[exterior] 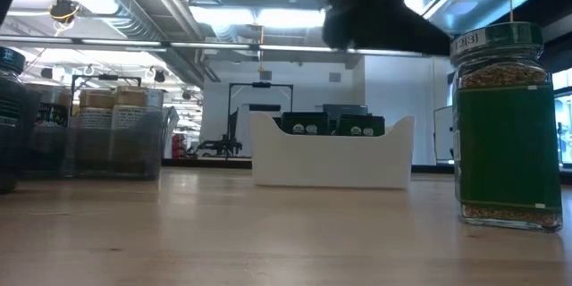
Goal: Sort spices by type
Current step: Put the green seasoning bottle into the bottom black bin
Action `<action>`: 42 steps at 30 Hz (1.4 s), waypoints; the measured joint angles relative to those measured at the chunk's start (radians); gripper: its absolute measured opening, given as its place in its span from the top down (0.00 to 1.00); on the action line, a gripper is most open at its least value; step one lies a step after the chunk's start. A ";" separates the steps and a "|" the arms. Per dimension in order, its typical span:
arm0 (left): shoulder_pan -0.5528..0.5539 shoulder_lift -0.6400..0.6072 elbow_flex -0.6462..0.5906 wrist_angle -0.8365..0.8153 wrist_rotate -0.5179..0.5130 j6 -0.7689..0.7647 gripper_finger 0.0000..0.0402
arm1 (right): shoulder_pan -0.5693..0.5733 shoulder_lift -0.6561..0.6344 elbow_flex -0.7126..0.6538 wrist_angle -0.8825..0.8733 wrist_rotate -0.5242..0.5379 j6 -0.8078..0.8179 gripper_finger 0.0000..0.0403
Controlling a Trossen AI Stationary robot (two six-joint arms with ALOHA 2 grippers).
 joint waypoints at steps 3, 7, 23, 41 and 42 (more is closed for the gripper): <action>0.012 0.042 0.000 0.042 0.043 0.016 0.05 | 0.000 0.000 -0.007 0.011 0.005 -0.001 0.11; 0.018 0.087 0.000 0.097 0.071 0.020 0.05 | 0.000 0.000 -0.007 0.015 0.006 -0.001 0.11; 0.014 0.113 -0.001 0.144 0.071 0.033 0.53 | 0.000 0.000 -0.007 0.013 0.077 -0.003 0.11; -0.216 -0.174 -0.001 -0.053 -0.062 -0.163 0.53 | 0.000 0.000 -0.007 0.031 0.122 -0.075 0.11; -0.235 -0.190 -0.001 -0.078 -0.099 -0.192 0.53 | 0.000 0.000 -0.007 0.036 0.123 -0.079 0.11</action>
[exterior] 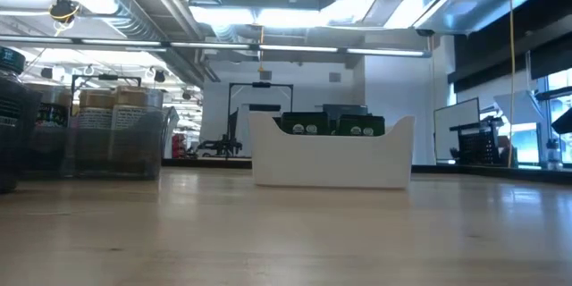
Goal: Sort spices by type
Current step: Put the green seasoning bottle into the bottom black bin
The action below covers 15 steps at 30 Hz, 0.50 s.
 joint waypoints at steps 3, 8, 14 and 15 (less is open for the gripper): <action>-0.059 -0.048 0.000 -0.098 -0.118 -0.146 0.53 | 0.000 0.000 0.000 0.001 0.001 -0.001 0.11; -0.175 -0.109 0.000 -0.322 -0.266 -0.388 0.53 | 0.000 0.000 0.000 0.004 0.023 -0.001 0.11; -0.316 -0.140 0.001 -0.647 -0.361 -0.787 0.53 | 0.000 0.000 0.000 0.005 0.041 -0.001 0.11; -0.339 -0.140 0.000 -0.702 -0.361 -0.853 0.53 | 0.000 0.000 0.000 0.006 0.041 -0.001 0.11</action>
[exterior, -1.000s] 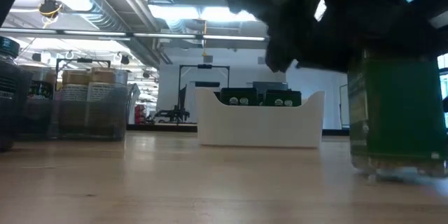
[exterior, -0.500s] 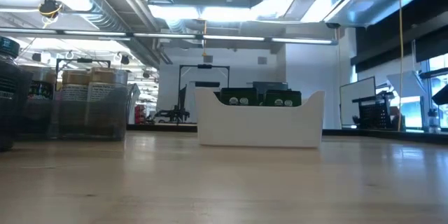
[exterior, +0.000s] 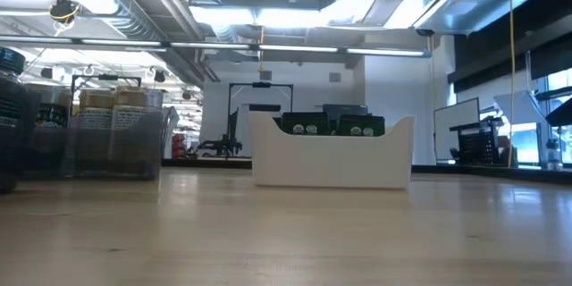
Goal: Sort spices by type
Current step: Put the green seasoning bottle into the bottom black bin
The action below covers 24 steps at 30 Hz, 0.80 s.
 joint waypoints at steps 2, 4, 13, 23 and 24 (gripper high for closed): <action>-0.044 0.000 0.000 -0.086 0.001 -0.122 0.53 | 0.000 0.000 0.000 0.001 0.000 0.000 0.11; -0.087 0.000 0.000 -0.173 0.001 -0.227 0.53 | 0.000 0.000 0.000 0.001 0.000 0.000 0.11; -0.247 0.000 0.000 -0.577 -0.007 -0.608 0.53 | -0.001 0.000 0.000 0.007 0.047 0.001 0.11; -0.253 0.002 -0.057 -0.659 -0.035 -0.533 0.53 | 0.000 0.000 0.000 -0.005 0.024 -0.002 0.11; -0.253 0.002 -0.079 -0.655 -0.039 -0.535 0.53 | 0.000 0.000 0.000 -0.005 0.024 -0.002 0.11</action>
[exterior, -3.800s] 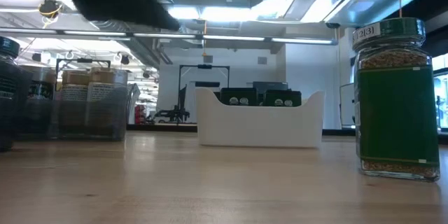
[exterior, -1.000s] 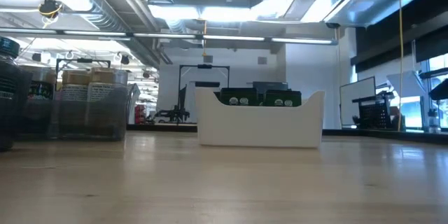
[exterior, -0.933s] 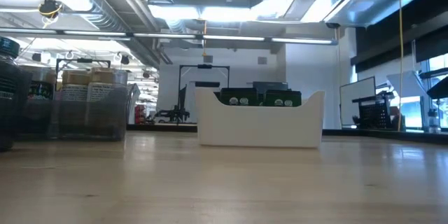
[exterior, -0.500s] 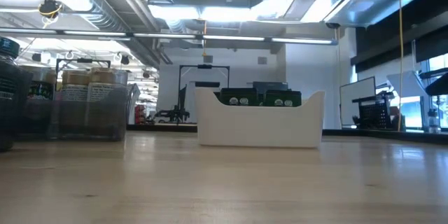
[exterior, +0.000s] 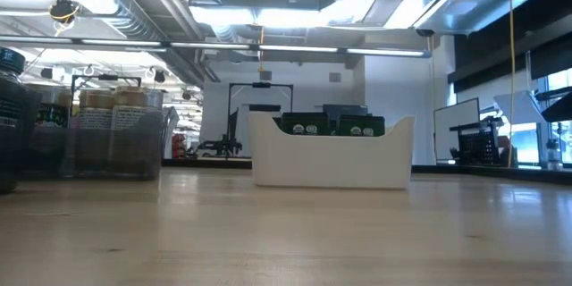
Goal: Sort spices by type
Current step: Put the green seasoning bottle into the bottom black bin
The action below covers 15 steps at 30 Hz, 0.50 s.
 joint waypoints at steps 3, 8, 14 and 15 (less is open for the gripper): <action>0.000 0.001 -0.058 0.052 0.010 0.002 0.53 | 0.000 0.000 0.000 0.000 0.001 0.000 0.11; 0.000 0.001 -0.120 0.146 0.028 0.075 0.53 | 0.000 0.000 0.000 0.000 -0.007 -0.001 0.11; 0.000 0.001 -0.210 0.245 0.057 0.077 0.53 | 0.000 0.000 0.000 0.005 -0.009 0.005 0.11; 0.000 0.001 -0.224 0.257 0.062 0.070 0.53 | 0.000 0.000 0.000 0.009 -0.011 0.008 0.11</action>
